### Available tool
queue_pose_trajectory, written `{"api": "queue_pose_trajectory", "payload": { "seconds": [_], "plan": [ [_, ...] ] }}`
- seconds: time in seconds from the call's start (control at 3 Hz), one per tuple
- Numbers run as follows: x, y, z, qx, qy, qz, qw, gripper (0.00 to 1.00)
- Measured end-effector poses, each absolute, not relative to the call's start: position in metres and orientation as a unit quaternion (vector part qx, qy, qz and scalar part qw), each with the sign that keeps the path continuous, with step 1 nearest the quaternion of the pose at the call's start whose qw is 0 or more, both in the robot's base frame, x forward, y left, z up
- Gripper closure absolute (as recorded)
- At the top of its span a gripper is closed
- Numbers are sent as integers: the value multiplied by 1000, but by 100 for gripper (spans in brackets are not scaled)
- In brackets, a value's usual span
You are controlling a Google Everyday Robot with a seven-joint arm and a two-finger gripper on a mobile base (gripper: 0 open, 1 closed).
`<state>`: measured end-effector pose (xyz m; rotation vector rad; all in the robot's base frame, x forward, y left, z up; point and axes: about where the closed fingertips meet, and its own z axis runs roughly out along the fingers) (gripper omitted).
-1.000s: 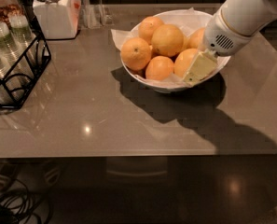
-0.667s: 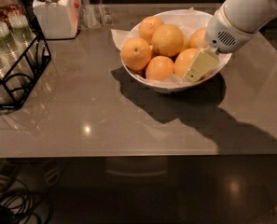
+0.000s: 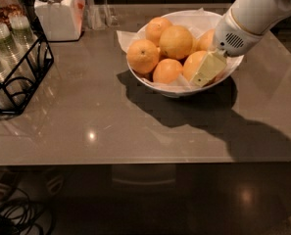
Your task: Pick orange from white bowl
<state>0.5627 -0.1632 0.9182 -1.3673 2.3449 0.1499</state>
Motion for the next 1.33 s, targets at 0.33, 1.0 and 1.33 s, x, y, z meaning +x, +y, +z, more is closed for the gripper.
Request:
{"api": "queue_pose_trajectory", "payload": {
  "seconds": [0.33,1.0,1.33],
  "plan": [
    [562,-156,910,-500,841,68,195,27],
    [562,-154,911,-503,840,72,191,68],
    [562,-156,911,-503,840,75,191,92]
  ]
}}
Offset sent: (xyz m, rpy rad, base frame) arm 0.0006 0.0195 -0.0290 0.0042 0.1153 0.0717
